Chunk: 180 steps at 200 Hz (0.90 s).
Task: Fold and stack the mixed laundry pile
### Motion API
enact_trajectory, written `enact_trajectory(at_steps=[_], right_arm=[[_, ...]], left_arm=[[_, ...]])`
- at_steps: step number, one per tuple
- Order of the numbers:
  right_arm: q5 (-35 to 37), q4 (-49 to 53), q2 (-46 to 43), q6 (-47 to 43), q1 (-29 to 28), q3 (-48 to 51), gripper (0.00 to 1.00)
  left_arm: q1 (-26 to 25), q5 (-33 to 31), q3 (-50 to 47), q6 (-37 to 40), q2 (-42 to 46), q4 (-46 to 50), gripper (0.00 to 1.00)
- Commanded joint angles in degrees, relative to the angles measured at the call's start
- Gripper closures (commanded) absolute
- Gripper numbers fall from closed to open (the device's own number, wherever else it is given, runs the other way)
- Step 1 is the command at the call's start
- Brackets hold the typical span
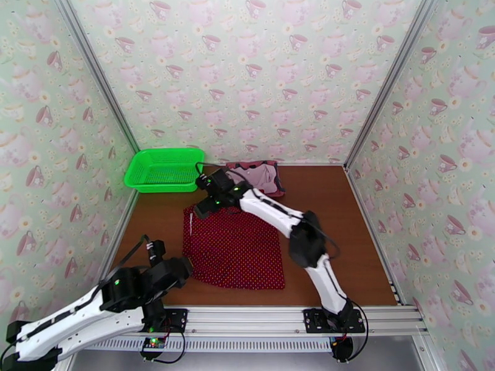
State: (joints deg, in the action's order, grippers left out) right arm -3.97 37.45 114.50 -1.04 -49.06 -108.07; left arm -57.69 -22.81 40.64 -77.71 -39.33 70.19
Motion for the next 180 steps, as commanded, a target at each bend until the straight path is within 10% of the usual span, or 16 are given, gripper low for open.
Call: enact_trajectory(at_steps=[1, 123, 143, 180], right_arm=[[6.2, -2.2, -13.8, -6.7, 0.2, 11.4, 0.03], [2.1, 2.2, -46.0, -45.8, -5.7, 59.5, 0.02], [0.4, 4.9, -45.7, -46.9, -8.0, 61.9, 0.03], [0.7, 7.9, -42.7, -43.9, -12.4, 65.3, 0.06]], left_arm=[[2.4, 7.2, -1.4, 3.5, -4.1, -0.8, 0.29], [21.7, 16.7, -13.9, 11.3, -19.7, -33.5, 0.28], [22.3, 14.6, -12.6, 13.6, -22.1, -32.8, 0.43], [22.6, 12.9, -13.6, 14.2, -19.0, -31.2, 1.00]])
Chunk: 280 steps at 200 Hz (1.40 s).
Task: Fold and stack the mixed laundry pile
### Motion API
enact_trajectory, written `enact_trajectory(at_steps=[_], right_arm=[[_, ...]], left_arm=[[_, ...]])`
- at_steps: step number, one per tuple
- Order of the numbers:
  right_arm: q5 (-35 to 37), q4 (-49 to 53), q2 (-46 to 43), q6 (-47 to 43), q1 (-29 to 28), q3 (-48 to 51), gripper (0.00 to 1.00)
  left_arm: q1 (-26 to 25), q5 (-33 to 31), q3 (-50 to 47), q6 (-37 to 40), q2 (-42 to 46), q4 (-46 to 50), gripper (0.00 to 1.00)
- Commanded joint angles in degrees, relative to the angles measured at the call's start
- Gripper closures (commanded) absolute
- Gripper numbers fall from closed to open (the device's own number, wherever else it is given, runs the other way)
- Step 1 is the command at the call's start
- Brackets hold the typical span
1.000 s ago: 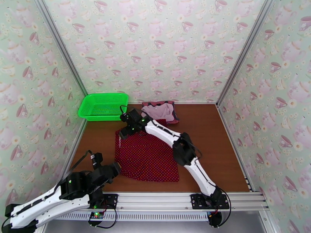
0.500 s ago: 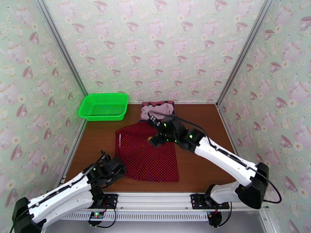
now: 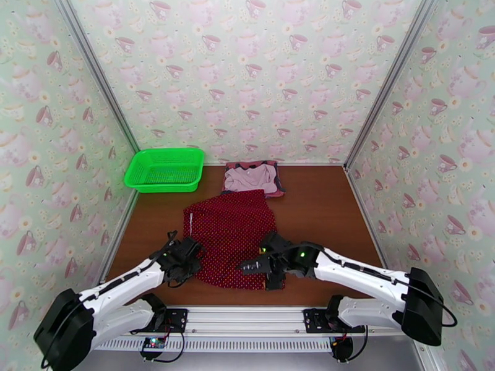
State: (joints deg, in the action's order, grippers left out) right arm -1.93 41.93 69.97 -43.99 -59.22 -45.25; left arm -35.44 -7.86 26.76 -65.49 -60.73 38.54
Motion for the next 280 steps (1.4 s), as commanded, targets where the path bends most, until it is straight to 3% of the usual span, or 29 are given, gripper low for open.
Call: enact_trajectory(at_steps=[1, 34, 76, 100, 141, 176, 214, 243, 280], right_arm=[[-1.4, 3.4, 1.9, -1.0, -2.3, 2.5, 0.07], [-1.7, 0.8, 6.1, 1.6, -3.8, 3.9, 0.15], [-0.4, -5.8, 12.7, 4.5, -4.5, 5.8, 0.49], [0.4, -7.4, 14.9, 4.5, -6.7, 6.7, 0.62], [0.8, -2.1, 15.5, 4.5, -9.5, 5.6, 1.00], [4.0, -0.2, 6.2, 3.9, -8.9, 4.0, 1.00], [11.5, -5.5, -1.9, 1.5, -0.5, -1.2, 1.00], [12.0, -8.8, 1.5, -2.5, 8.9, -8.1, 1.00], [10.8, -14.3, 13.4, -6.1, 19.0, -18.9, 1.00]], left_arm=[[0.4, -2.1, 0.3, 2.0, 2.6, 0.5, 1.00], [0.5, -3.3, -1.3, 1.5, 8.0, 3.6, 1.00], [0.8, -4.5, -3.2, -0.6, 14.6, 6.2, 1.00], [1.0, -5.0, -3.4, -1.2, 16.8, 7.3, 1.00], [1.1, -3.7, -3.3, -1.9, 20.2, 8.8, 1.00], [0.8, 0.6, -1.2, -2.1, 25.5, 13.1, 1.00], [2.9, -1.3, 9.7, 4.0, 21.4, 14.8, 1.00], [7.8, -0.2, 18.8, 12.4, 9.7, 11.4, 1.00], [17.5, 3.8, 28.0, 20.7, -4.0, 5.7, 1.00]])
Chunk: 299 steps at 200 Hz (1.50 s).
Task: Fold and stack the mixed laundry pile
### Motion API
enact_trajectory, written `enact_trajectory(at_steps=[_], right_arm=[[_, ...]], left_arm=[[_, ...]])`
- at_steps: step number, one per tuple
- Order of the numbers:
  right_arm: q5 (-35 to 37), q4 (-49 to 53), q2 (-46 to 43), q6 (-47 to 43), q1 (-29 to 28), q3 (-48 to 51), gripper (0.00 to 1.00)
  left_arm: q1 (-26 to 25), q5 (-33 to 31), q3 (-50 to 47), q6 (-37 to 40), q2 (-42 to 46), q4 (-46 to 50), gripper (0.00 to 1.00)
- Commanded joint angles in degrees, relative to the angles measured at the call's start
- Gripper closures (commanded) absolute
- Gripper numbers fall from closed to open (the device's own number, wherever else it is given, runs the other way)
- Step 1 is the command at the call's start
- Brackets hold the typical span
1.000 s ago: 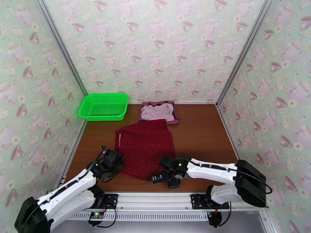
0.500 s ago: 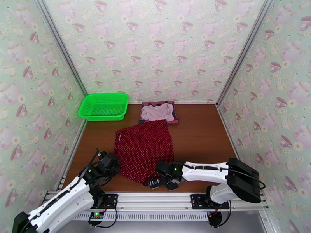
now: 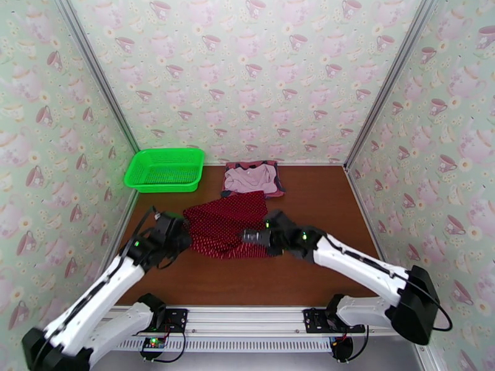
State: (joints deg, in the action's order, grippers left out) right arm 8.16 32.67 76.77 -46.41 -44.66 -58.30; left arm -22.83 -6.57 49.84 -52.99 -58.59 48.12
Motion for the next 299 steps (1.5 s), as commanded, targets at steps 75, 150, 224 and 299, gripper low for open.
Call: enact_trajectory(at_steps=[75, 150, 224, 299], right_arm=[[-2.1, -17.7, 34.3, -4.1, 13.2, -25.2, 1.00], [5.2, -29.0, 42.7, 6.4, 13.7, -28.6, 0.37], [2.6, -21.7, 24.6, 35.7, 14.6, -21.1, 0.13], [-23.5, -7.0, 23.9, 67.0, 11.9, -20.7, 0.26]], left_arm=[[15.9, 7.9, 21.1, 16.3, -35.4, -8.9, 1.00], [16.7, 7.8, 31.2, 16.8, -50.3, -11.9, 0.39], [16.9, 6.0, 26.2, 22.6, -37.2, -10.4, 0.00], [18.1, 9.6, 14.5, 23.7, -41.0, -13.8, 0.02]])
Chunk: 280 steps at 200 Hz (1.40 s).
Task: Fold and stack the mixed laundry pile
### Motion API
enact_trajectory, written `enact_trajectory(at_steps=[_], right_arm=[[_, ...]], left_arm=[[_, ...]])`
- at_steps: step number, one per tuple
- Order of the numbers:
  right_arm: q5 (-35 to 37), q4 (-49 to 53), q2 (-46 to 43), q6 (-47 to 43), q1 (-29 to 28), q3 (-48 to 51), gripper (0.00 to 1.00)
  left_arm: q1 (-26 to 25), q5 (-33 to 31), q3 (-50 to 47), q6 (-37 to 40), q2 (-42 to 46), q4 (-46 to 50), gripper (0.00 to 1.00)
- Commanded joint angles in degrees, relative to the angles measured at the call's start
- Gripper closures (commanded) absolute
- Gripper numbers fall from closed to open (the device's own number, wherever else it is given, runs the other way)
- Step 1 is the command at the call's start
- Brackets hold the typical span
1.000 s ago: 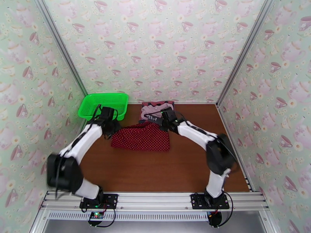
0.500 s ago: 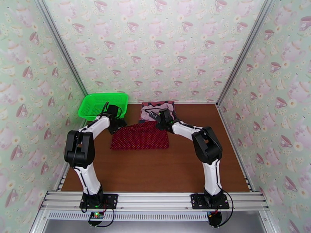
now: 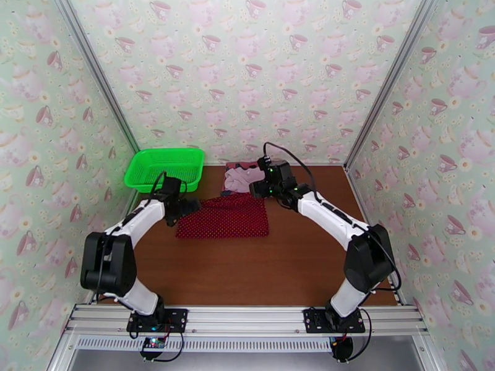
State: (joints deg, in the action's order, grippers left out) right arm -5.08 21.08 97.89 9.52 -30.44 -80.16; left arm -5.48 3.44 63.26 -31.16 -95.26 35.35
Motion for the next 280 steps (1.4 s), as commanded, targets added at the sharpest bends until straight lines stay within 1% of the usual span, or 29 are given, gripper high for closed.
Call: enact_trajectory(at_steps=[1, 27, 54, 67, 87, 98, 105, 115, 123, 125, 132, 136, 153, 165, 182, 203, 227, 246, 263, 280], right_arm=[[-10.2, 4.6, 3.0, 11.1, -2.5, 1.2, 0.26], [-9.9, 4.8, 6.6, 11.5, -5.6, 0.0, 0.27], [-10.0, 5.4, 10.0, 11.8, -7.6, -1.8, 0.27], [-10.4, 5.2, 11.4, 12.5, -7.9, -2.6, 0.28], [-11.5, 4.2, 13.3, 14.9, -8.1, -3.5, 0.30], [-12.4, 3.5, 14.3, 16.6, -8.2, -4.0, 0.34], [-13.2, 3.1, 15.1, 17.5, -8.2, -4.5, 0.37], [-14.2, 2.8, 16.3, 18.7, -8.3, -5.4, 0.41], [-15.0, 2.5, 17.2, 19.4, -8.4, -6.1, 0.45], [-15.2, 2.5, 17.5, 19.5, -8.5, -6.4, 0.47], [-16.1, 2.6, 18.5, 20.0, -8.7, -7.3, 0.53], [-16.6, 2.6, 19.1, 20.1, -8.9, -7.9, 0.57], [-18.6, 3.3, 21.7, 21.1, -9.9, -10.5, 0.75], [-19.8, 3.7, 23.8, 22.0, -10.7, -12.1, 0.80], [-20.5, 4.5, 27.1, 23.6, -11.2, -14.1, 0.92], [-17.7, 6.2, 29.9, 24.8, -11.2, -15.3, 0.97], [-15.3, 9.2, 32.7, 24.5, -11.0, -17.0, 0.99], [-15.7, 10.7, 34.9, 23.8, -11.0, -18.4, 0.99], [-17.1, 10.1, 35.0, 23.8, -11.1, -18.2, 0.99], [-16.9, 8.3, 32.2, 23.1, -11.0, -16.9, 0.98]], left_arm=[[0.8, -0.4, 1.3, 2.0, -4.6, -1.0, 0.02], [0.7, -2.3, 5.5, 4.2, -9.7, 0.1, 0.01], [0.7, -3.6, 8.9, 7.1, -13.5, 2.0, 0.03], [0.7, -3.3, 9.7, 8.1, -15.3, 2.3, 0.06], [0.2, 0.0, 9.4, 8.4, -17.6, 0.8, 0.19], [-0.5, 2.0, 8.7, 7.7, -18.3, -0.7, 0.28], [-1.4, 0.6, 8.7, 7.5, -18.1, -0.5, 0.35], [-2.2, 0.6, 8.0, 7.5, -17.7, -1.3, 0.46], [-2.6, 2.1, 7.5, 6.9, -17.5, -2.2, 0.63], [-2.7, 2.5, 7.4, 6.6, -17.5, -2.5, 0.71], [-3.0, 3.3, 7.0, 6.1, -17.5, -3.2, 0.91], [-3.2, 3.5, 6.8, 5.8, -17.5, -3.4, 1.00], [-4.2, 2.4, 5.8, 5.1, -16.7, -3.8, 1.00], [-4.8, 1.4, 5.0, 4.6, -15.0, -3.9, 1.00], [-5.0, 0.8, 4.0, 3.8, -11.5, -3.5, 1.00], [-5.7, -1.4, 5.0, 3.6, -5.4, -0.4, 1.00], [-6.1, -3.2, 8.6, 4.2, 0.1, 5.4, 1.00], [-6.4, -3.9, 11.0, 4.4, 3.0, 8.8, 1.00], [-6.9, -3.3, 12.4, 4.4, 4.5, 10.3, 1.00], [-8.1, -3.0, 13.7, 4.5, 4.7, 11.5, 1.00]])
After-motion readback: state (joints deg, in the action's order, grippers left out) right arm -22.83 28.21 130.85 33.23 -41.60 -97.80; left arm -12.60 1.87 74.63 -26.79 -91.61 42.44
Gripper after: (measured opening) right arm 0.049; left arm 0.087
